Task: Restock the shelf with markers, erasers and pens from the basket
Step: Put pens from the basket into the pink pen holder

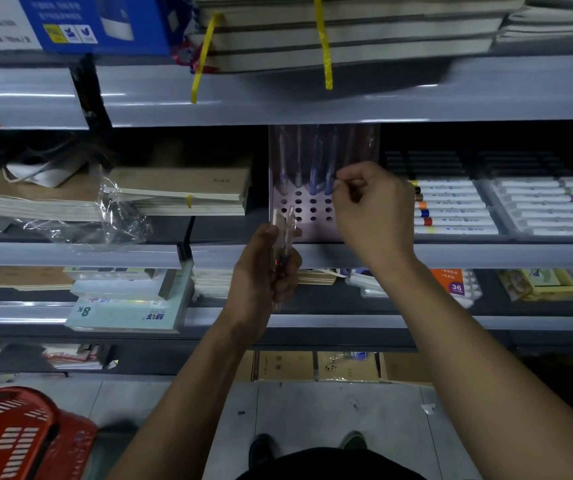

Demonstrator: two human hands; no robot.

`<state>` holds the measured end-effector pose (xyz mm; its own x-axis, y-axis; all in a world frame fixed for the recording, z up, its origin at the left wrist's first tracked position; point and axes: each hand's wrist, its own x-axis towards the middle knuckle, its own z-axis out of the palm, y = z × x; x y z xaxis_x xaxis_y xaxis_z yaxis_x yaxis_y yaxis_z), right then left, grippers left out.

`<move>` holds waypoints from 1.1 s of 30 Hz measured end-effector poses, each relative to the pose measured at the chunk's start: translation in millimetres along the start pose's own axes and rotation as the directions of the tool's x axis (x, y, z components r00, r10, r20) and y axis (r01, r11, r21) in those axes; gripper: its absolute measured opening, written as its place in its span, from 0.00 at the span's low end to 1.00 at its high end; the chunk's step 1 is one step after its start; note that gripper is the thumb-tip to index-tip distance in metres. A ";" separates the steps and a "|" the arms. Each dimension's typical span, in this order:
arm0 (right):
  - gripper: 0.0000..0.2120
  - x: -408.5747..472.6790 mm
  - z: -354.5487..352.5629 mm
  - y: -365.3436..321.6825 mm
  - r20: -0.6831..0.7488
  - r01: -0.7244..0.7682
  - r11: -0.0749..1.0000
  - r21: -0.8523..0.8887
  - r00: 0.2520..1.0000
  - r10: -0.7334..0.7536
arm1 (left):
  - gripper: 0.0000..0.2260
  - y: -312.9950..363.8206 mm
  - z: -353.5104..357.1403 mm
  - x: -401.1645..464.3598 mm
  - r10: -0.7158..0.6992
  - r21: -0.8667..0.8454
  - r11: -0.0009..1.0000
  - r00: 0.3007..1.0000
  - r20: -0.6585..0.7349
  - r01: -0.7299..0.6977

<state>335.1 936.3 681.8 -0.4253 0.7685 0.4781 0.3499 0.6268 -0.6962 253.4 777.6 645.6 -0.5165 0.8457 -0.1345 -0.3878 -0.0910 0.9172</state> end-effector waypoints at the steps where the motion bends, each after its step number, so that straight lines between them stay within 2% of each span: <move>1: 0.06 -4.0 -1.5 -0.5 0.001 0.004 1.000 0.024 1.000 -0.004 | 0.16 1.1 -0.4 -0.6 -0.024 -0.035 0.999 1.000 0.009 0.025; 6: 0.05 -30.1 -6.0 -5.7 0.108 -0.005 0.982 0.187 0.994 -0.016 | 0.16 7.0 -1.3 -1.2 -0.059 -0.159 0.985 0.996 0.073 0.070; 11: 0.04 -47.6 -5.3 -10.2 0.325 -0.131 0.939 0.318 0.945 0.022 | 0.16 5.0 0.0 0.4 -0.016 -0.077 0.997 0.998 0.065 0.021; 15: 0.05 -54.3 -3.5 -14.0 0.395 -0.223 0.913 0.342 0.915 0.076 | 0.16 1.4 1.3 1.7 0.018 0.021 1.000 1.000 0.015 -0.019; 21: 0.05 -56.0 -4.2 -15.0 0.384 -0.286 0.876 0.388 0.914 0.128 | 0.15 -1.1 3.9 1.2 0.086 0.118 0.989 0.996 0.023 -0.088; 28: 0.03 -50.9 -10.5 -15.1 0.402 -0.349 0.836 0.424 0.899 0.171 | 0.18 -5.5 6.7 2.2 0.096 0.204 0.975 0.995 -0.009 -0.093; 33: 0.08 -34.7 -20.6 -16.4 0.250 -0.332 0.784 0.525 0.940 0.230 | 0.18 -9.8 5.2 3.4 0.146 0.325 0.938 0.987 -0.061 -0.119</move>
<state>361.3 901.9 687.6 -0.5280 0.8349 0.1554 -0.0227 0.1690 -0.9854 259.4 784.1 638.2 -0.6136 0.7893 -0.0216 -0.0545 -0.0150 0.9984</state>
